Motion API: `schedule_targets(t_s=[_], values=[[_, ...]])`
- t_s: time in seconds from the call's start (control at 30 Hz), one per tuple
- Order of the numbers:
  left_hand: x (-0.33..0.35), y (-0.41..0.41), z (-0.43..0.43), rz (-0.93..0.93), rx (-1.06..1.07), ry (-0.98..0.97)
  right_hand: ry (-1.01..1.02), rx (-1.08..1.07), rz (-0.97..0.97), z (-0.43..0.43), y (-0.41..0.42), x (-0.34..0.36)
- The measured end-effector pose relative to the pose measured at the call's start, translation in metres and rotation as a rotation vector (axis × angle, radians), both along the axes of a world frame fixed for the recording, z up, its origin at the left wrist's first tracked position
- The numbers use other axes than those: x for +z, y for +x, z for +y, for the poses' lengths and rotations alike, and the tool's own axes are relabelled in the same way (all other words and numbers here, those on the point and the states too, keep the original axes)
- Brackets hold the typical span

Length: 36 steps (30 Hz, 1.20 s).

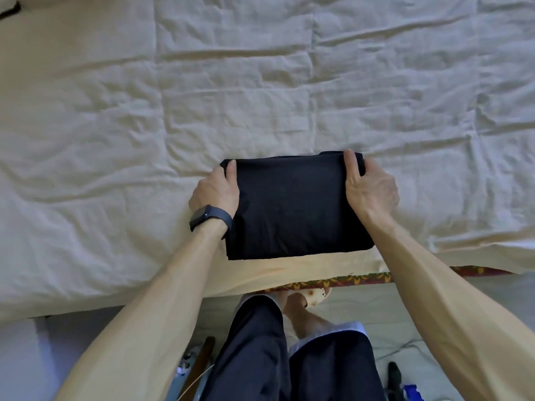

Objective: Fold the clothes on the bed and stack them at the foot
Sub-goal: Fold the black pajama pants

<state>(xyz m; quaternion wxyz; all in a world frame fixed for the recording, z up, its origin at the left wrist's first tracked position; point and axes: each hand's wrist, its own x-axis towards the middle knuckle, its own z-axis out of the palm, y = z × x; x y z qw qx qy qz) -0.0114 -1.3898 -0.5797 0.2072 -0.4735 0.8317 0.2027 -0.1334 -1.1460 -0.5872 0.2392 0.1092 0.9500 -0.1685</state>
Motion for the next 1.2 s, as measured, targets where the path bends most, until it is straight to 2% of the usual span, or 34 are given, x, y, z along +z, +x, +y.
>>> schedule_targets(t_s=[0.1, 0.2, 0.27, 0.33, 0.4, 0.43, 0.53, 0.7, 0.8, 0.93, 1.07, 1.2], values=[[0.007, 0.005, 0.013, 0.081, 0.09, -0.024, 0.027, -0.007, 0.005, -0.005, -0.002, 0.002], [0.023, 0.019, 0.032, 0.23, 0.178, 0.002, -0.131, -0.094, 0.023, 0.005, 0.009, 0.015], [0.029, 0.026, 0.041, 0.228, 0.254, 0.131, -0.334, -0.168, -0.091, 0.019, 0.022, 0.025], [0.029, 0.03, 0.041, 0.196, 0.452, 0.305, -0.495, -0.27, -0.25, 0.033, 0.029, 0.032], [0.024, 0.03, 0.033, 0.183, 0.662, 0.448, -0.561, -0.303, -0.355, 0.039, 0.027, 0.032], [0.019, 0.031, 0.027, 0.197, 0.702, 0.509, -0.577, -0.299, -0.39, 0.039, 0.023, 0.03], [0.012, 0.031, 0.018, 0.285, 0.739, 0.647, -0.665, -0.341, -0.435, 0.033, 0.01, 0.024], [0.016, 0.025, 0.021, 0.421, 0.734, 0.699, -0.813, -0.335, -0.538, 0.033, -0.006, 0.024], [0.029, 0.017, 0.019, 0.525, 0.728, 0.714, -0.841, -0.35, -0.433, 0.044, -0.004, 0.036], [0.084, -0.01, 0.038, 0.633, 0.547, 0.737, -0.925, -0.341, -0.238, 0.08, 0.002, 0.094], [0.189, -0.069, 0.089, 0.746, 0.303, 0.806, -0.978, -0.345, 0.026, 0.151, -0.004, 0.21], [0.326, -0.14, 0.173, 0.859, 0.043, 0.916, -1.011, -0.353, 0.345, 0.242, -0.014, 0.355]])
